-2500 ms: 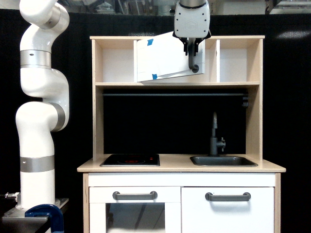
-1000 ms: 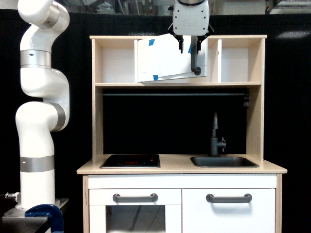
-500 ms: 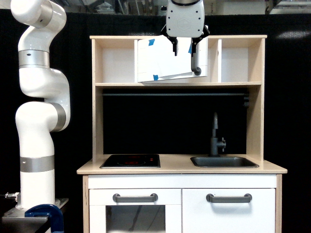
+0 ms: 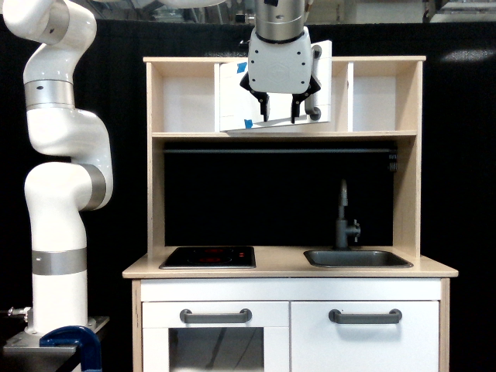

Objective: Open the oven door

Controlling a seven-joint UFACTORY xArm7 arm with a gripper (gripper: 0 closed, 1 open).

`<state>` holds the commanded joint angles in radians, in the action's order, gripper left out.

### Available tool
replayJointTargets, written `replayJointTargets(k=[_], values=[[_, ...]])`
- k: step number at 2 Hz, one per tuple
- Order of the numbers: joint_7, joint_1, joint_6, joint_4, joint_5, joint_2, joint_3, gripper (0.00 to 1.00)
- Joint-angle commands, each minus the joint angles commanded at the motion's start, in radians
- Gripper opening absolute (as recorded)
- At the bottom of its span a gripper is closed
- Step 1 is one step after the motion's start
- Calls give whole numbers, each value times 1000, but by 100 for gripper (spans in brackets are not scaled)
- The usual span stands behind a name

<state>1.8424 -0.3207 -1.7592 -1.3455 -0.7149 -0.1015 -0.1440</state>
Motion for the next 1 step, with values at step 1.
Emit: replayJointTargets(k=[1], values=[[15,10,19,32,5,-8,-9,100]])
